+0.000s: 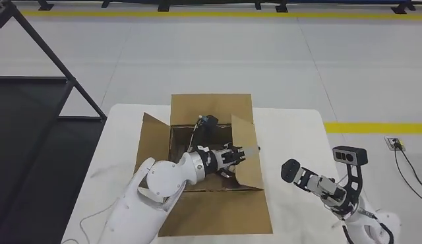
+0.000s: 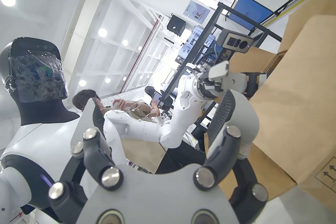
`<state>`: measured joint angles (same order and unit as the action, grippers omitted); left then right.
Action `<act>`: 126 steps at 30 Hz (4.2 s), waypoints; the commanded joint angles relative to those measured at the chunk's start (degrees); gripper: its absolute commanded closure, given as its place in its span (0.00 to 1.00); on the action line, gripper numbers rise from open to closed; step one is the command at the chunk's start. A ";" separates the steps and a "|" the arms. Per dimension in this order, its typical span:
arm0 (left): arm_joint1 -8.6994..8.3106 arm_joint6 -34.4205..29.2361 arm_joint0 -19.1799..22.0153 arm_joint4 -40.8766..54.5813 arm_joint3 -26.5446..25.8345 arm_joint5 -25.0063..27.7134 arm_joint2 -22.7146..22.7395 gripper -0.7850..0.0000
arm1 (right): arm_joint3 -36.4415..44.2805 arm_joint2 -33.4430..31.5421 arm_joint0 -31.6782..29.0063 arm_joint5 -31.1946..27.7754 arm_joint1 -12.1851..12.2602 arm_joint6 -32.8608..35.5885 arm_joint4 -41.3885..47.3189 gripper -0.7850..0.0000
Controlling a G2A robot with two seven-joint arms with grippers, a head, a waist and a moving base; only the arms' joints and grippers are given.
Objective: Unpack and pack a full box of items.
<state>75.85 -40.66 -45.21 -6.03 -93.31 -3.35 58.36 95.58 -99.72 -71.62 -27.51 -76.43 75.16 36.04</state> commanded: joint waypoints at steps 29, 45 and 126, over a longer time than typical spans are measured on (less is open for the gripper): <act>7.82 11.40 13.96 9.07 18.07 3.15 -15.69 0.00 | 5.35 -0.71 -4.03 2.55 2.34 -2.38 -3.64 0.00; 10.38 11.82 16.23 10.42 23.47 6.55 -15.67 0.00 | 0.80 -0.66 -2.86 6.90 3.87 -14.65 -18.49 0.00; 0.82 34.15 -31.01 9.03 -30.09 2.96 42.10 0.00 | 0.26 11.28 4.44 8.03 7.17 -24.42 -31.89 0.00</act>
<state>76.71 -6.76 -75.57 1.72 -123.19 -0.49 98.90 93.87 -89.73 -67.67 -19.73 -69.26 51.03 7.15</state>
